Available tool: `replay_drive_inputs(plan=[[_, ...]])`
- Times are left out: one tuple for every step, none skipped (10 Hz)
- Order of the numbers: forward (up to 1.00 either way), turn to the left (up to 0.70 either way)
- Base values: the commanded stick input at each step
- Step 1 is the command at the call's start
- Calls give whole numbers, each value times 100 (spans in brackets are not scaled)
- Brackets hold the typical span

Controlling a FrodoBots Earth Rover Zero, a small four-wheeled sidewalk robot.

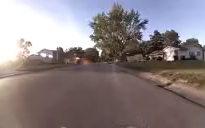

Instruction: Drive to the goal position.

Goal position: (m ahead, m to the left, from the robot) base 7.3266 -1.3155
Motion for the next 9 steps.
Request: replay_drive_inputs(plan=[[100, 0], [100, 0], [100, 0], [100, 0], [100, 2], [100, 1], [100, 0], [100, 0], [100, 0]])
